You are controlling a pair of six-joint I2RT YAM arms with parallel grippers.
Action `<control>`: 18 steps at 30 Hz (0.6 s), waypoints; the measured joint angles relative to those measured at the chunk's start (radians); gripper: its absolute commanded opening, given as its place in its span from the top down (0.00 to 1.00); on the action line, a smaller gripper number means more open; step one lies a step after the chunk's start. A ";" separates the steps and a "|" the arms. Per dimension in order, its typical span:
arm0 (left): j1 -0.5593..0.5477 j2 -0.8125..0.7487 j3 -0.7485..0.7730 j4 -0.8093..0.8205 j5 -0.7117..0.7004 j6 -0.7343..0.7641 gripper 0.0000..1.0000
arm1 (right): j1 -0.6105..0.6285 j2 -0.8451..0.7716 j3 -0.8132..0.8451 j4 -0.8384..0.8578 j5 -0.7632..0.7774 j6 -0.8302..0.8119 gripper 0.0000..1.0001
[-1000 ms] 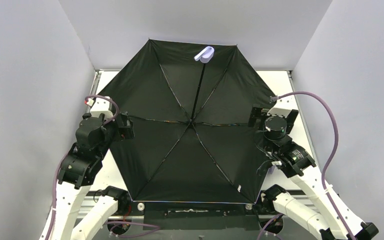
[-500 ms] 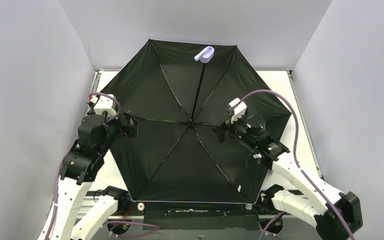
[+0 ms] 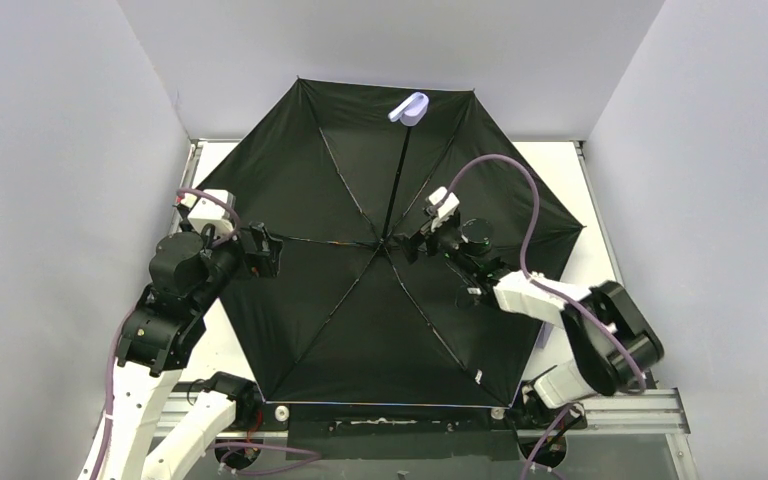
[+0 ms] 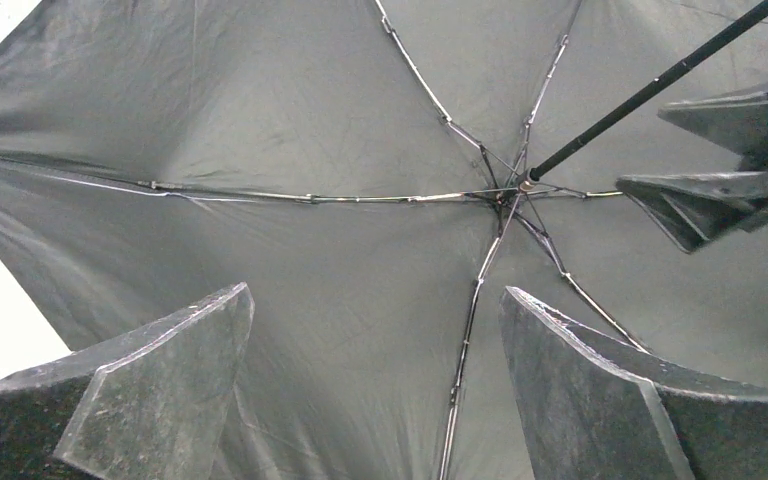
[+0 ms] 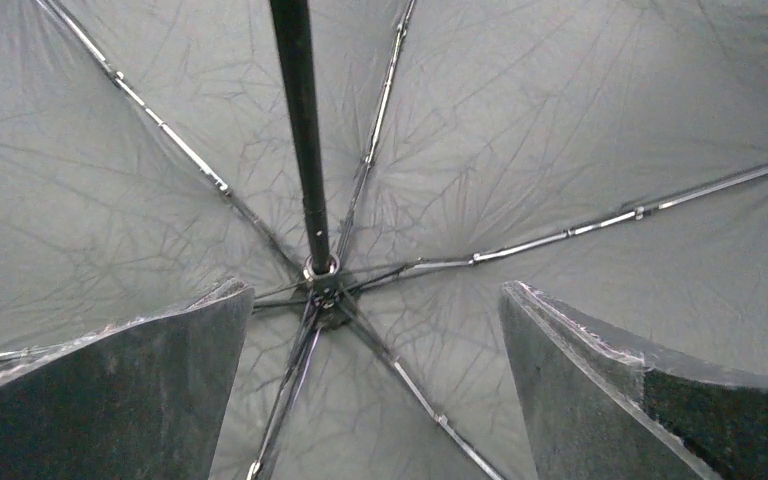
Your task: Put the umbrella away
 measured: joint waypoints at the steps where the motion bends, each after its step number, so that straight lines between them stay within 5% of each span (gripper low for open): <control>1: 0.000 0.000 0.000 0.002 0.006 0.001 0.09 | -0.003 0.027 0.000 0.038 -0.004 0.000 0.00; 18: 0.000 -0.011 0.001 0.006 0.035 0.028 0.09 | -0.011 0.487 0.064 0.655 -0.101 0.002 0.00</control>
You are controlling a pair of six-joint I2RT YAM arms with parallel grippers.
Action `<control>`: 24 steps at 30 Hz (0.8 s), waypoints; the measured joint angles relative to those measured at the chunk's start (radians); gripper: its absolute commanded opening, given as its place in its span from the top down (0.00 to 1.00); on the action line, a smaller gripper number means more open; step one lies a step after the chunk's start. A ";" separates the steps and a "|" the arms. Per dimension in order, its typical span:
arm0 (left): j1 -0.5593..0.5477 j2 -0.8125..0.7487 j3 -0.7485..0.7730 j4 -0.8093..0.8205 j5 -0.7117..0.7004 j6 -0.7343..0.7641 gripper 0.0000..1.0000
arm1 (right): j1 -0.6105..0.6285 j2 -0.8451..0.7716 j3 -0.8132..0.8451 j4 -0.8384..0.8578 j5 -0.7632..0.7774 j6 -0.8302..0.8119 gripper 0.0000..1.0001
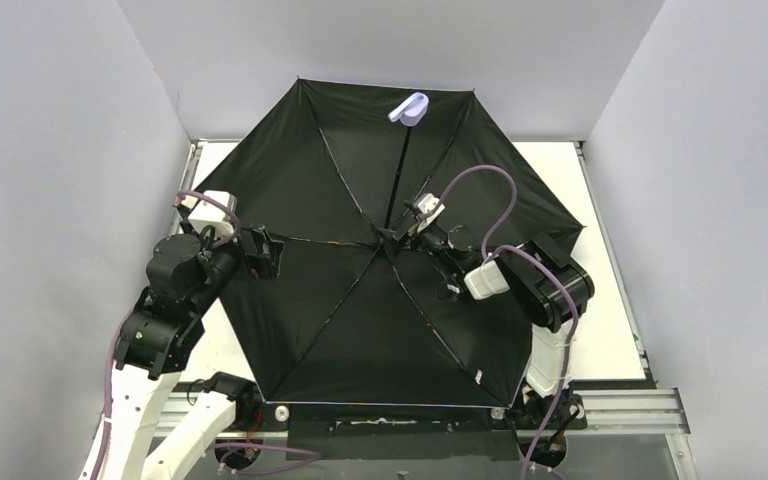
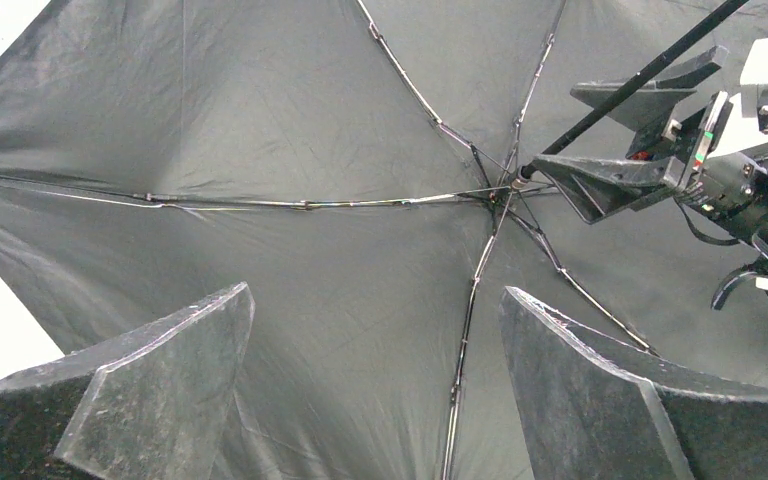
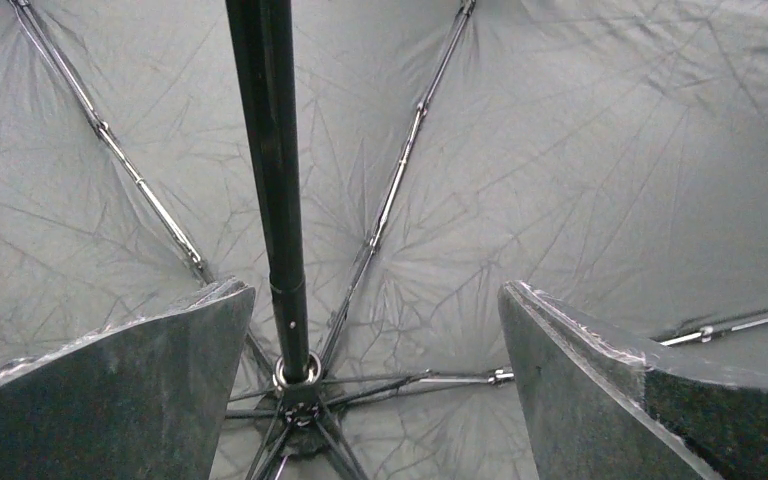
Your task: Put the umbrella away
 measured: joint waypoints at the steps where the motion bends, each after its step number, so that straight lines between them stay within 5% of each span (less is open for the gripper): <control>1: 0.000 0.001 0.001 0.000 0.001 0.000 0.09 | 0.000 0.010 0.010 0.011 -0.004 -0.001 0.00; 3: 0.000 0.001 0.001 0.000 0.001 0.001 0.09 | 0.000 0.020 0.025 0.031 -0.011 0.000 0.00; 5: 0.000 0.001 0.002 0.000 0.001 0.001 0.09 | 0.000 0.023 0.042 0.044 -0.014 0.000 0.46; 14: 0.000 0.014 0.011 -0.005 0.001 0.001 0.10 | -0.008 0.071 0.092 0.098 -0.070 0.145 0.90; 18: 0.000 0.020 0.015 -0.006 0.001 0.001 0.10 | -0.023 0.072 0.092 0.095 -0.098 0.185 1.00; 24: 0.000 0.036 0.046 -0.017 0.001 -0.004 0.10 | -0.037 0.035 0.094 0.016 -0.117 0.167 1.00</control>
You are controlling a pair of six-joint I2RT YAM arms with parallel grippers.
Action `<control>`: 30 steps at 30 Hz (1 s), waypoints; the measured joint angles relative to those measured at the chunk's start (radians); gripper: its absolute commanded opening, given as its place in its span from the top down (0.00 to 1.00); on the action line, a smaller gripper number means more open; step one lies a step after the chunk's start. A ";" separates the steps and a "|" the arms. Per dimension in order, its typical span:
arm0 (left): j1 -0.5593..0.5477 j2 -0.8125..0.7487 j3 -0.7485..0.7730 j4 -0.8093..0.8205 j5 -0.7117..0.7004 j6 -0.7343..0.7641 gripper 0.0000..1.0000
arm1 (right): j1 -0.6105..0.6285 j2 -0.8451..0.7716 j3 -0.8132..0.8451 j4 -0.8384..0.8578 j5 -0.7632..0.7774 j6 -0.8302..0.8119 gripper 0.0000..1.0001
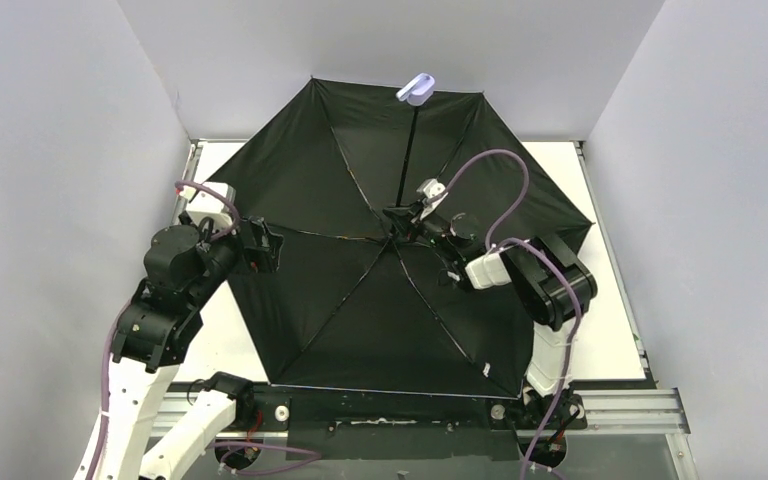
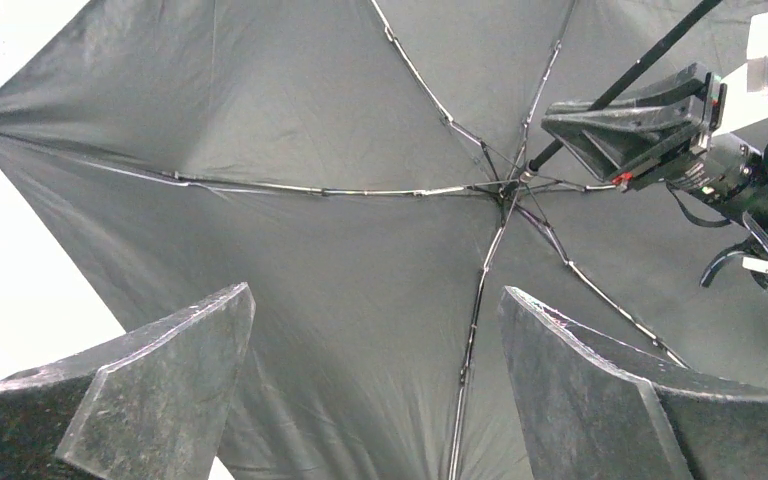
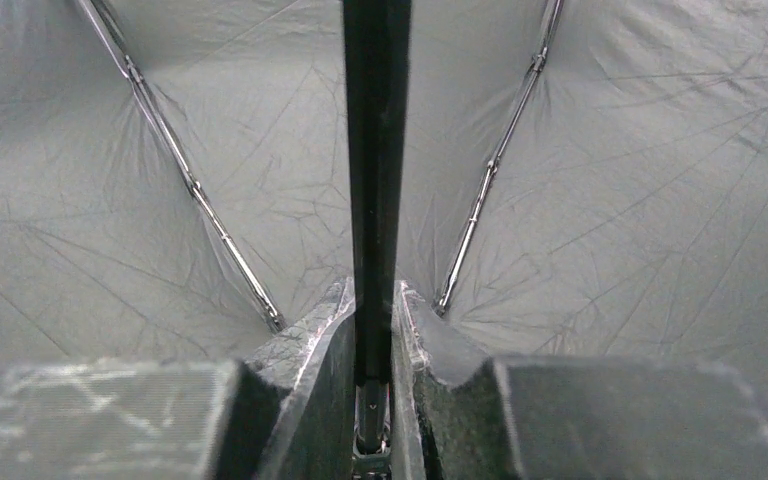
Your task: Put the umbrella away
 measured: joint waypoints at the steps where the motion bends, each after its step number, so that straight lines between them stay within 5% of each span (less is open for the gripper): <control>1: 0.000 0.010 0.018 -0.007 0.000 -0.004 0.10 | 0.000 -0.021 0.001 -0.041 -0.003 -0.019 1.00; 13: 0.001 0.200 0.299 -0.119 -0.009 -0.028 0.10 | -0.028 -0.347 0.132 -0.612 -0.074 -0.553 1.00; 30: 0.009 0.389 0.587 -0.203 -0.010 0.008 0.10 | -0.025 -0.531 0.486 -1.192 -0.122 -1.289 1.00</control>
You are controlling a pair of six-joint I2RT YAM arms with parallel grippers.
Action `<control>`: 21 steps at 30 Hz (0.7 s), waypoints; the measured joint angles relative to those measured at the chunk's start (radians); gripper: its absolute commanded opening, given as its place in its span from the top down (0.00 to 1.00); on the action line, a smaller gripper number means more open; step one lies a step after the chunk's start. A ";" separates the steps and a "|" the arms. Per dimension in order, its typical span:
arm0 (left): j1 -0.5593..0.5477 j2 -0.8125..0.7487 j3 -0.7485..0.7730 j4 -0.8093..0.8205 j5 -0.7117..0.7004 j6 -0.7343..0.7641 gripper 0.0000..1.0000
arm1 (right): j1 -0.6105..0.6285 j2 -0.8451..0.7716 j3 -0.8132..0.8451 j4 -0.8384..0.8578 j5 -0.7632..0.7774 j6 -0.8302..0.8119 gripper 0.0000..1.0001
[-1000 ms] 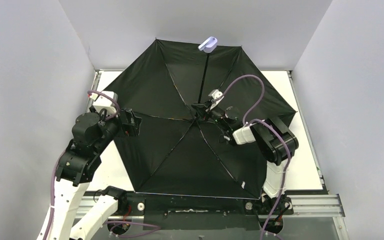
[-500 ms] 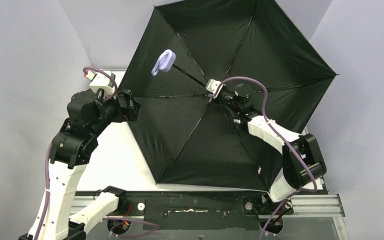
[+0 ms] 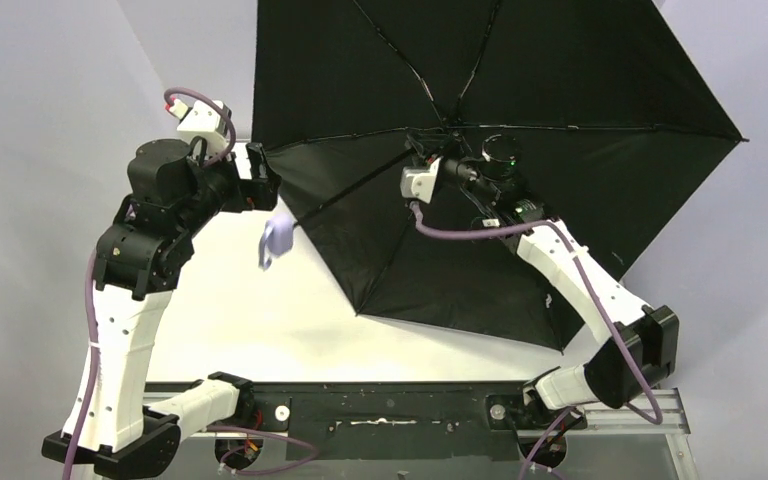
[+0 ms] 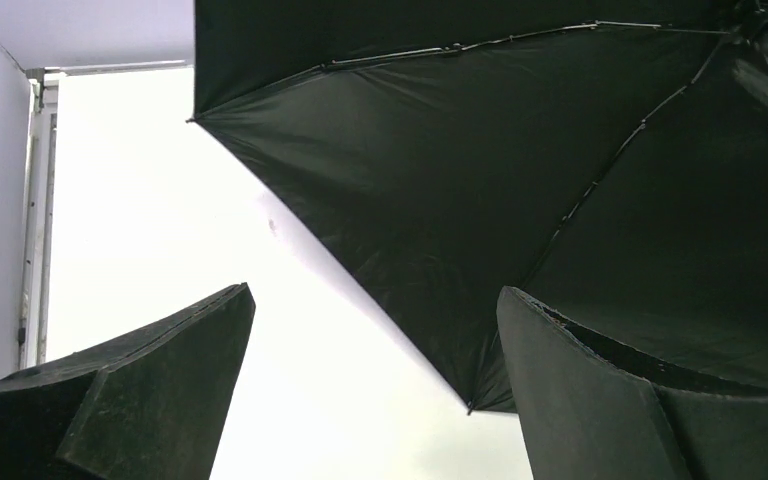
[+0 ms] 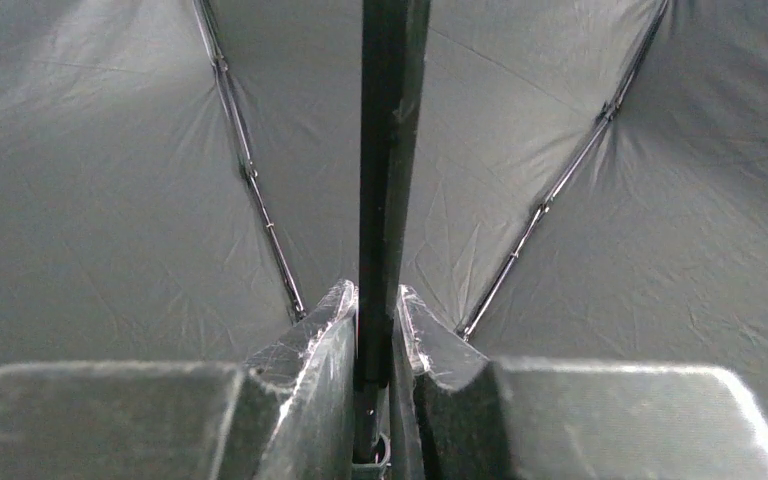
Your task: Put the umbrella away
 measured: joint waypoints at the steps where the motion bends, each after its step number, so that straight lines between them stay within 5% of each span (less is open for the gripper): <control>1: 0.002 0.008 0.014 -0.007 0.002 0.000 0.10 | 0.015 -0.013 0.012 -0.045 0.010 -0.060 1.00; 11: 0.007 0.056 0.088 -0.025 0.134 -0.030 0.14 | 0.170 -0.059 0.068 -0.327 0.234 -0.569 1.00; 21: -0.088 0.041 -0.056 0.013 0.291 -0.039 0.16 | 0.230 -0.026 0.045 -0.254 0.388 -0.843 1.00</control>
